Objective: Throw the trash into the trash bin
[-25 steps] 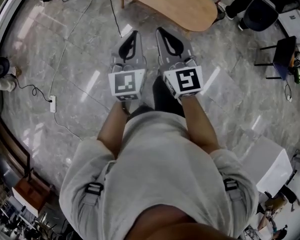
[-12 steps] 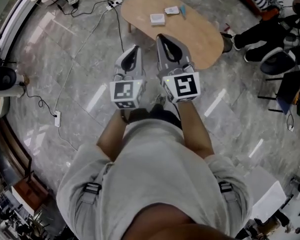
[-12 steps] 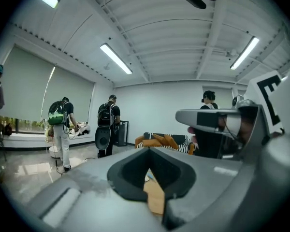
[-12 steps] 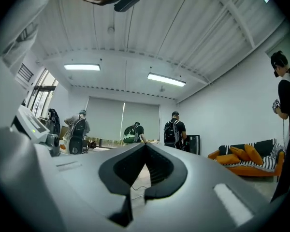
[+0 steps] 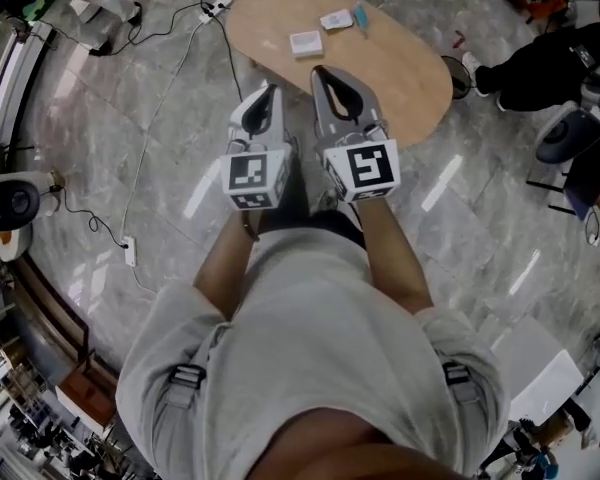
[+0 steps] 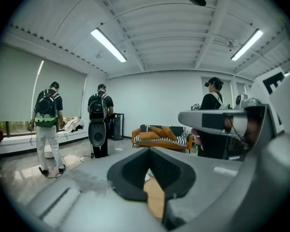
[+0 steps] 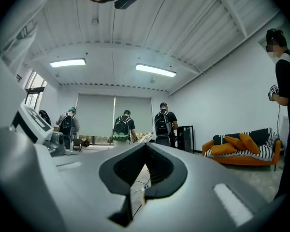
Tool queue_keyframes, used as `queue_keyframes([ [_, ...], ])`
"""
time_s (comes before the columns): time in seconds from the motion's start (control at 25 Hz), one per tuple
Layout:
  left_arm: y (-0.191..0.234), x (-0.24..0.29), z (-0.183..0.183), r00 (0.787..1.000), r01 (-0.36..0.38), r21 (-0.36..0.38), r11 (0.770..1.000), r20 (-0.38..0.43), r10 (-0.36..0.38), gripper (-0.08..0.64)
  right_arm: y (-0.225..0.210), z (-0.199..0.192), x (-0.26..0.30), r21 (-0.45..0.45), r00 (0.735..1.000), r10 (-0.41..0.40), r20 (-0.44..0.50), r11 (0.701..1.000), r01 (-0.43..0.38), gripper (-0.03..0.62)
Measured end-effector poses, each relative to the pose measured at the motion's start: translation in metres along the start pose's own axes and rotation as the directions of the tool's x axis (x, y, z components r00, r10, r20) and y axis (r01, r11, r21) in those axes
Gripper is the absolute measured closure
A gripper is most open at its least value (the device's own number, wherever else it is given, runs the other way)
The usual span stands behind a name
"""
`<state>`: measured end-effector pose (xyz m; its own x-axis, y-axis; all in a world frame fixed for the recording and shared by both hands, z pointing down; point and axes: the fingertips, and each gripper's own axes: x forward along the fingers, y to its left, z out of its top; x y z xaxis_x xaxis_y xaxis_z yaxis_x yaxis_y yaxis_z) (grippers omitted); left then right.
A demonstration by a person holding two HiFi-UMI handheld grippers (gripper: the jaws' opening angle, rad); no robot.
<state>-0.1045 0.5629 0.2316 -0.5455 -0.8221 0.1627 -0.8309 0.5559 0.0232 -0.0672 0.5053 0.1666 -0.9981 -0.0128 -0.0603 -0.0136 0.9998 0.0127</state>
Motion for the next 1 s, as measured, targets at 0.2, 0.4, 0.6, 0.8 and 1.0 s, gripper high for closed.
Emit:
queue_keyframes([
  [0.2, 0.032, 0.089, -0.024, 0.991, 0.088, 0.112, 0.990, -0.109, -0.076, 0.543, -0.037, -0.035, 0.065, 0.007, 0.996, -0.042, -0.079, 0.999, 0.042, 0.584],
  [0.4, 0.062, 0.180, -0.063, 0.969, 0.180, 0.101, 0.978, -0.190, -0.159, 0.543, -0.080, -0.104, 0.124, 0.048, 0.969, -0.111, -0.220, 0.991, 0.124, 0.584],
  [0.6, 0.068, 0.260, -0.123, 0.887, 0.366, 0.110, 0.924, -0.341, -0.311, 0.543, -0.122, -0.175, 0.182, 0.107, 0.933, -0.156, -0.324, 0.974, 0.200, 0.584],
  [0.8, 0.072, 0.321, -0.223, 0.742, 0.533, 0.118, 0.838, -0.541, -0.396, 0.543, -0.163, -0.243, 0.203, 0.141, 0.894, -0.202, -0.399, 0.950, 0.278, 0.584],
  [1.0, 0.070, 0.358, -0.291, 0.675, 0.595, 0.134, 0.793, -0.619, -0.402, 0.543, -0.183, -0.334, 0.195, 0.158, 0.831, -0.246, -0.499, 0.917, 0.366, 0.584],
])
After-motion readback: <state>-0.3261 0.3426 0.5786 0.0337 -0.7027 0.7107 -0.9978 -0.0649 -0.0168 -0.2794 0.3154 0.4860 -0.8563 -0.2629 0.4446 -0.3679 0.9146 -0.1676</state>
